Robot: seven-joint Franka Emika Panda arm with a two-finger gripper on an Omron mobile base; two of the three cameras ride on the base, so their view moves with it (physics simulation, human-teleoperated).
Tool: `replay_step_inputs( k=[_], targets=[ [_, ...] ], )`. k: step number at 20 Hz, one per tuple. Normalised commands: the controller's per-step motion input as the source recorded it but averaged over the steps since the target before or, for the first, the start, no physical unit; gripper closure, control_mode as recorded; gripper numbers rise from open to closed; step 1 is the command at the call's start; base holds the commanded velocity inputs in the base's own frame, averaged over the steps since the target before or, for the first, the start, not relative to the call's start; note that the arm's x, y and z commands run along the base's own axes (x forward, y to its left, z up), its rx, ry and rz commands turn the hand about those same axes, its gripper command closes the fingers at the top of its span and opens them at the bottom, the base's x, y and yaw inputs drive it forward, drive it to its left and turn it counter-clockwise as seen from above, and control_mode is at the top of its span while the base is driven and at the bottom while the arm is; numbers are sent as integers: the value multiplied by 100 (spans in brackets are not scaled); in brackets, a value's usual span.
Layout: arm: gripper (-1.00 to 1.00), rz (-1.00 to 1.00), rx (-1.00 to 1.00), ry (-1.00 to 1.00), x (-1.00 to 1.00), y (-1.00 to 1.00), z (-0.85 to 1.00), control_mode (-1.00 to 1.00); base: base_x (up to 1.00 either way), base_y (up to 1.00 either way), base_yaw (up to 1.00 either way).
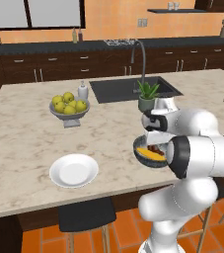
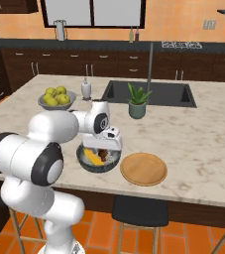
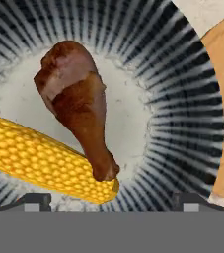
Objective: Pick the chicken drumstick and corn from their plates and place them in the bowl. Then put the bowl in the fridge.
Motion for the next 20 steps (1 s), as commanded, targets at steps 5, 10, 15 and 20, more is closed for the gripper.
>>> replay_step_inputs(
  k=[5, 10, 15, 20],
  targets=[
    [-100, 0, 0, 0, -23, -40, 45, -100, 0, 0, 0],
    [-100, -5, 3, 0, -27, -41, 16, -100, 0, 0, 0],
    [-100, -11, 1, -1, 0, 0, -5, -100, 0, 0, 0],
    [-100, -7, 0, -8, 1, 2, -33, -100, 0, 0, 0]
  ],
)
